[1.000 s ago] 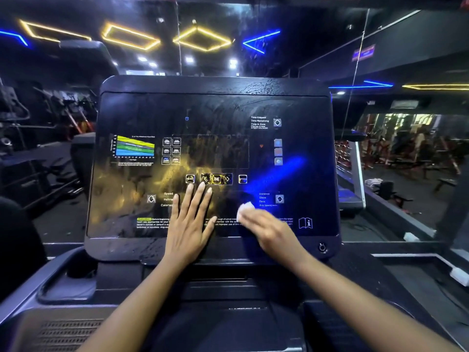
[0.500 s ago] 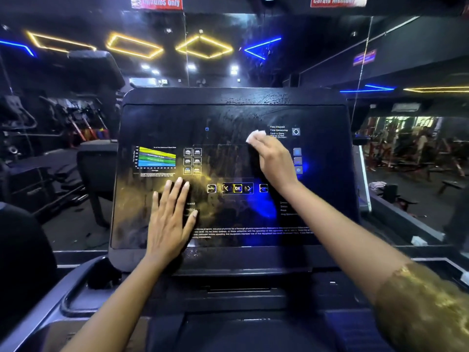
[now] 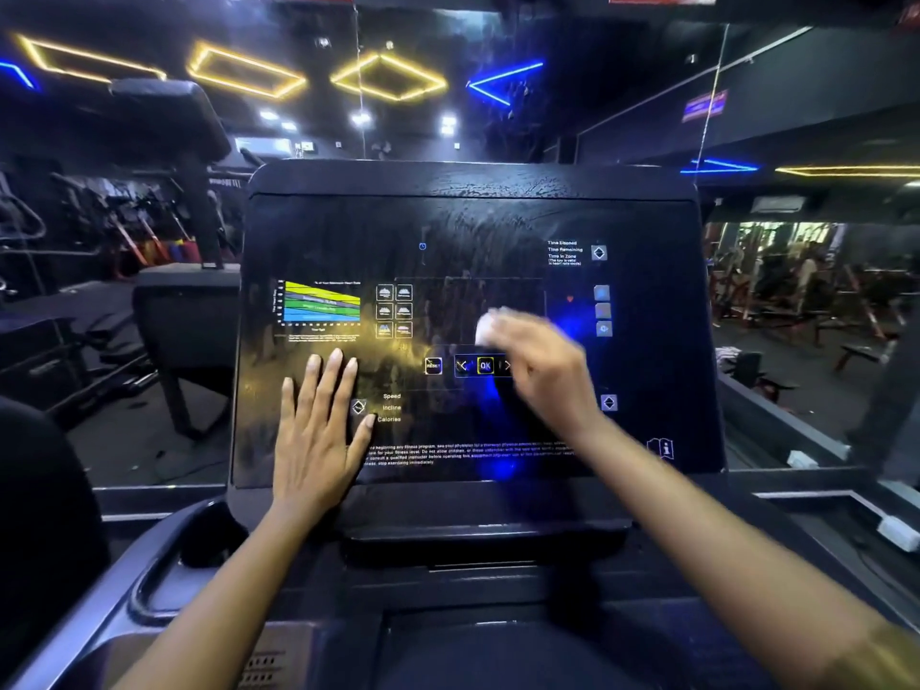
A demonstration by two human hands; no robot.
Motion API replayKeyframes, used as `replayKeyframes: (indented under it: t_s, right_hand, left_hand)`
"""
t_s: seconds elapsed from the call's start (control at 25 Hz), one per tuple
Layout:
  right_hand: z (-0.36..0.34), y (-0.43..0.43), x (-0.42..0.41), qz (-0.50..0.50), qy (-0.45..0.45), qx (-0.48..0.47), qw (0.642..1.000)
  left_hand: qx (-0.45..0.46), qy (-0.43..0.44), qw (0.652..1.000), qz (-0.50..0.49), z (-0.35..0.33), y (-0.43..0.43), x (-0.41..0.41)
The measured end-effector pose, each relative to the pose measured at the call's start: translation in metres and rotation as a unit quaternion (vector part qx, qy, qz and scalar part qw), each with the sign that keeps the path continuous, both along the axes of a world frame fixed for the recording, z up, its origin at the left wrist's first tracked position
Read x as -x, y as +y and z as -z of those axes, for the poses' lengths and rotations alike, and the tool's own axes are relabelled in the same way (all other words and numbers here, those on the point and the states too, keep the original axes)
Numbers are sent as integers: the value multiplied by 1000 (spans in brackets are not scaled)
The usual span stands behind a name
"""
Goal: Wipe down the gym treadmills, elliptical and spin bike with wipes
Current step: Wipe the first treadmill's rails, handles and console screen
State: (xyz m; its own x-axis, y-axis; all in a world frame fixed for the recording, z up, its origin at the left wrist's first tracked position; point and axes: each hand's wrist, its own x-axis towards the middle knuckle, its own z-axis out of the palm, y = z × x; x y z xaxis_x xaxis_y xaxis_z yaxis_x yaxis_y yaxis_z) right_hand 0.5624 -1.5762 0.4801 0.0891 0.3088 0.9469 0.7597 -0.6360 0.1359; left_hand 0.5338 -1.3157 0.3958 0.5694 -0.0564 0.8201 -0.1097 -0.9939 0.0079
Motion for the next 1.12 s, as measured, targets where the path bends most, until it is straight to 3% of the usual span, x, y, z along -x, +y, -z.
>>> replayKeyframes:
  t_s: [0.12, 0.2, 0.64, 0.76, 0.92, 1.12]
  right_hand:
    - [-74, 17, -43, 87, 5, -48, 995]
    - [-76, 23, -54, 115, 32, -18, 993]
    - [96, 18, 27, 9, 45, 205, 978]
    - [55, 30, 31, -17, 34, 120, 992]
    - [-41, 62, -18, 66, 26, -24, 997]
    - [-3, 77, -26, 120, 41, 11, 992]
  left_hand:
    - [-3, -1, 1000, 0, 1, 1, -1]
    - [-4, -8, 1000, -1, 2, 1, -2]
    - [-1, -20, 999, 38, 2, 5, -2]
    - [36, -35, 996, 77, -2, 13, 6]
    - [92, -60, 992, 68, -15, 46, 13]
    - [131, -34, 989, 57, -10, 76, 14]
